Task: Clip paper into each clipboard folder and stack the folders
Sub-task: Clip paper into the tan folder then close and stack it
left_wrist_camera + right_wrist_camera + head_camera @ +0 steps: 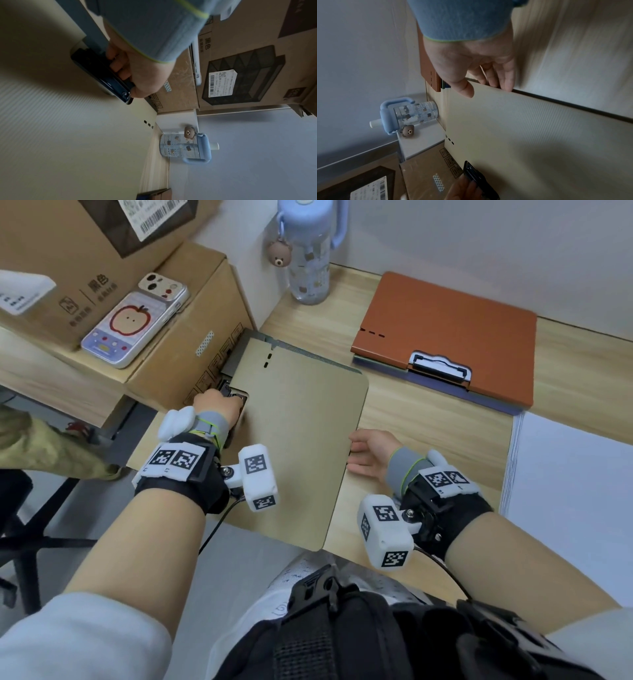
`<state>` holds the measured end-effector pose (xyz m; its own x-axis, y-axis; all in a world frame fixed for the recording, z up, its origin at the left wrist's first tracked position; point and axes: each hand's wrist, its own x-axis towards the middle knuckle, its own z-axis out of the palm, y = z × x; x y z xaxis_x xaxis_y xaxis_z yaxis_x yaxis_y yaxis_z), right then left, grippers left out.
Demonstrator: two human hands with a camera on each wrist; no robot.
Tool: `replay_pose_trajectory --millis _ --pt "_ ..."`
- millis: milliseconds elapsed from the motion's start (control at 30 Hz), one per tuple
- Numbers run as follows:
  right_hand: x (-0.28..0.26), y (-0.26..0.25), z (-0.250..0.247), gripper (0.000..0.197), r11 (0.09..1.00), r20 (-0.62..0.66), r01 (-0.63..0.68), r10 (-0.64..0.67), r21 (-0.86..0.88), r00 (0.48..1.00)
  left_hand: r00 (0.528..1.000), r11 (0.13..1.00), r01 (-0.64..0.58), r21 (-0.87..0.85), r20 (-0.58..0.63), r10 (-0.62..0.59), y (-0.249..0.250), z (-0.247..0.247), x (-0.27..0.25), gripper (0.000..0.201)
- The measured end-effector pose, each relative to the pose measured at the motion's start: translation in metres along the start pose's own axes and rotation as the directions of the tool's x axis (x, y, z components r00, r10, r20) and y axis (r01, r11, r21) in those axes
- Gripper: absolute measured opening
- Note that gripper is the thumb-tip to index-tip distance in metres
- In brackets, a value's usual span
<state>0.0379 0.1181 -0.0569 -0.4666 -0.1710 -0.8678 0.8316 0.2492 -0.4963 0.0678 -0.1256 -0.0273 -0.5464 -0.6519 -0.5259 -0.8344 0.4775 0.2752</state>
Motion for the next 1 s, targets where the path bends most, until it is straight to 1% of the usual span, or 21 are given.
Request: replay_pose_trajectory --millis 67,133,233,367,500,600,667,767,933,1000 --pt "-0.002 0.006 -0.006 0.019 0.998 -0.037 0.001 -0.003 -0.057 0.999 1.0 1.0 -0.012 0.0 0.012 0.012 0.002 0.006 -0.007 0.035" --pt "-0.004 0.011 -0.016 0.019 0.995 -0.081 -0.006 -0.001 -0.096 0.997 0.998 0.999 -0.05 0.014 0.026 0.05 0.006 0.014 -0.015 0.028" --pt "-0.006 0.02 -0.039 0.019 0.995 -0.139 -0.023 0.009 -0.096 0.99 0.993 0.993 -0.111 0.036 0.054 0.109 0.022 0.029 -0.031 0.023" --pt "-0.012 0.029 -0.067 0.019 0.993 -0.235 -0.063 0.037 -0.104 0.971 0.982 0.986 -0.158 0.057 0.113 0.15 0.046 0.046 -0.054 0.034" --pt "-0.02 0.041 -0.101 0.014 0.993 -0.336 -0.086 0.056 -0.077 0.94 0.965 0.974 -0.217 0.069 0.163 0.203 0.067 0.066 -0.076 0.032" --pt "-0.028 0.051 -0.124 0.015 0.996 -0.376 -0.087 0.068 -0.035 0.924 0.951 0.962 -0.263 0.071 0.185 0.247 0.079 0.081 -0.089 0.032" --pt "-0.031 0.054 -0.133 0.016 0.996 -0.395 -0.085 0.07 -0.021 0.916 0.946 0.96 -0.271 0.073 0.205 0.251 0.084 0.087 -0.093 0.032" --pt "-0.036 0.061 -0.148 0.018 0.998 -0.44 -0.066 0.063 0.008 0.896 0.932 0.958 -0.273 0.086 0.269 0.241 0.092 0.102 -0.089 0.033" --pt "-0.04 0.064 -0.159 0.016 0.999 -0.482 -0.026 0.044 0.043 0.875 0.926 0.978 -0.208 -0.014 0.319 0.202 0.092 0.131 -0.061 0.036" --pt "-0.042 0.065 -0.163 0.013 0.998 -0.493 -0.012 0.038 0.055 0.869 0.923 0.978 -0.205 -0.036 0.327 0.205 0.095 0.133 -0.062 0.037"
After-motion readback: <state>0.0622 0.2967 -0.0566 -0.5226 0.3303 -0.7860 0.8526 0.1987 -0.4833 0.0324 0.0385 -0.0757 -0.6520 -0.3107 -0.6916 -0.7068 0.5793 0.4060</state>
